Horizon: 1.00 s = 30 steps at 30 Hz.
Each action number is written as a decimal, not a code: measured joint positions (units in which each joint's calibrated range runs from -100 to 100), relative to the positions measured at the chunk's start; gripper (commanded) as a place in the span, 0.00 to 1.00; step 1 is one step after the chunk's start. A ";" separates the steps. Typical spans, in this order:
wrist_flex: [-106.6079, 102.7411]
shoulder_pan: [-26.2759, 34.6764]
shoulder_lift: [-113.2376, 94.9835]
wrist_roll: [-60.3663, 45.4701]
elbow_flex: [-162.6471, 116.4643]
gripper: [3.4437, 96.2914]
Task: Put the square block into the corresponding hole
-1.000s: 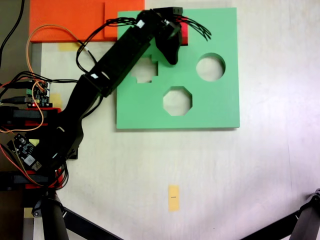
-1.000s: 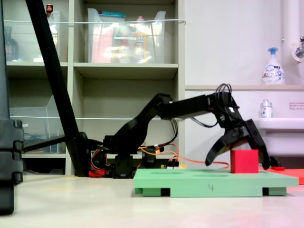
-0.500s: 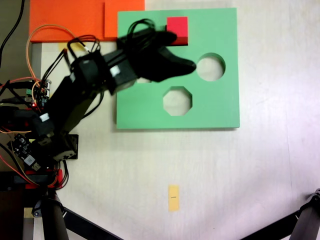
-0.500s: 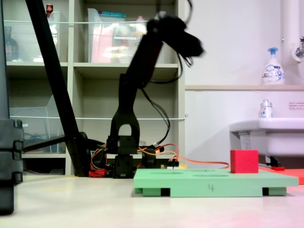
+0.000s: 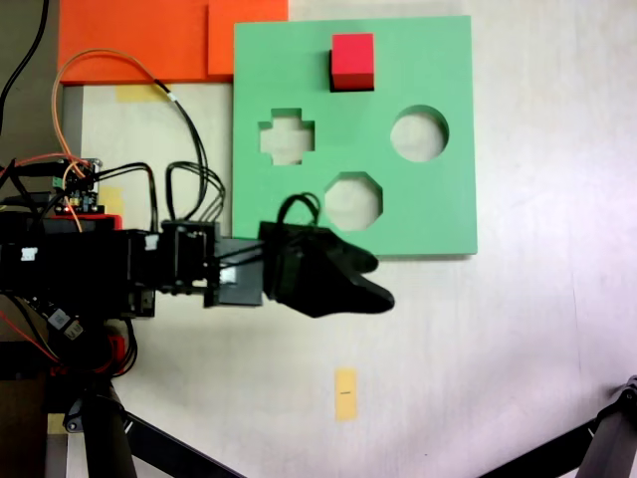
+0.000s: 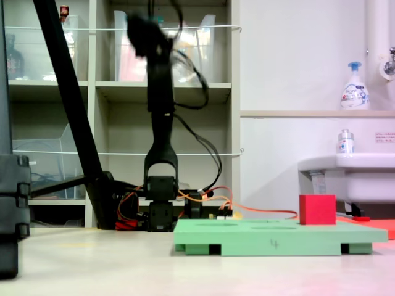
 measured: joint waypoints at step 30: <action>62.36 0.68 -36.39 -8.35 -115.53 0.49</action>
